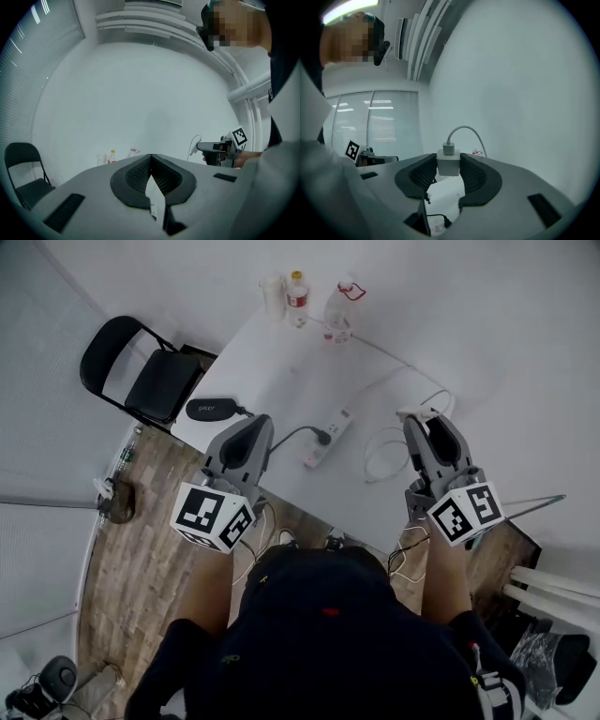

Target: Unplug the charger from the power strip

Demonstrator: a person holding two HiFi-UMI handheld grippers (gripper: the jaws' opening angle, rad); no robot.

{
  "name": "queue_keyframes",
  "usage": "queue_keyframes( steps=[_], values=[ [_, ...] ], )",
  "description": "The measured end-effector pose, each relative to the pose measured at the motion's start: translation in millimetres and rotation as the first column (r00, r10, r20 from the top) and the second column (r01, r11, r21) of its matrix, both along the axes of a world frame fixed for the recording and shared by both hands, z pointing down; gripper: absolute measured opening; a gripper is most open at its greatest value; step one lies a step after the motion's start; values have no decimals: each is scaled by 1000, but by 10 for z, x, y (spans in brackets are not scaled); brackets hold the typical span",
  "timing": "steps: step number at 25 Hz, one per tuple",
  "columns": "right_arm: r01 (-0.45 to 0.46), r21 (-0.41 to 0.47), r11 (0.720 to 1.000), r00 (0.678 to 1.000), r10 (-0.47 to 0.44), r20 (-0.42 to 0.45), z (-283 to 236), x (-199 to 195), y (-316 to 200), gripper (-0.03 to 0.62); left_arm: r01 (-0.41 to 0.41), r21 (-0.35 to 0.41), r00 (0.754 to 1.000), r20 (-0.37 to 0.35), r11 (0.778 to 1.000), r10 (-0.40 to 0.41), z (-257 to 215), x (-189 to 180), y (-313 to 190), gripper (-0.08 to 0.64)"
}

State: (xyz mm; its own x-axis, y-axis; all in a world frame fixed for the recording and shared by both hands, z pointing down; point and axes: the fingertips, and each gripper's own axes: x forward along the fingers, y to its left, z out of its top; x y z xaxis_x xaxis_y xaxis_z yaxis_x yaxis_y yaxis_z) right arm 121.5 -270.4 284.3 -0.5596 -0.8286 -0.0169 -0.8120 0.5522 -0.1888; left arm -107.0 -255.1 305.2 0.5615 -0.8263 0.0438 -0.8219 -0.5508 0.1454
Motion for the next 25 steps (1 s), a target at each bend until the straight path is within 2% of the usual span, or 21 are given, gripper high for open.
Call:
queue_keyframes(
  steps=[5, 11, 25],
  values=[
    [-6, 28, 1000, 1000, 7, -18, -115, -1, 69, 163, -3, 44, 1000, -5, 999, 3, -205, -4, -7, 20],
    [7, 72, 997, 1000, -5, -24, -284, 22, 189, 163, -10, 55, 1000, -13, 998, 11, -263, 49, 85, 20],
    [2, 66, 998, 999, 1, -39, -240, 14, 184, 163, -5, 48, 1000, -15, 999, 6, -238, 43, 109, 20]
  ],
)
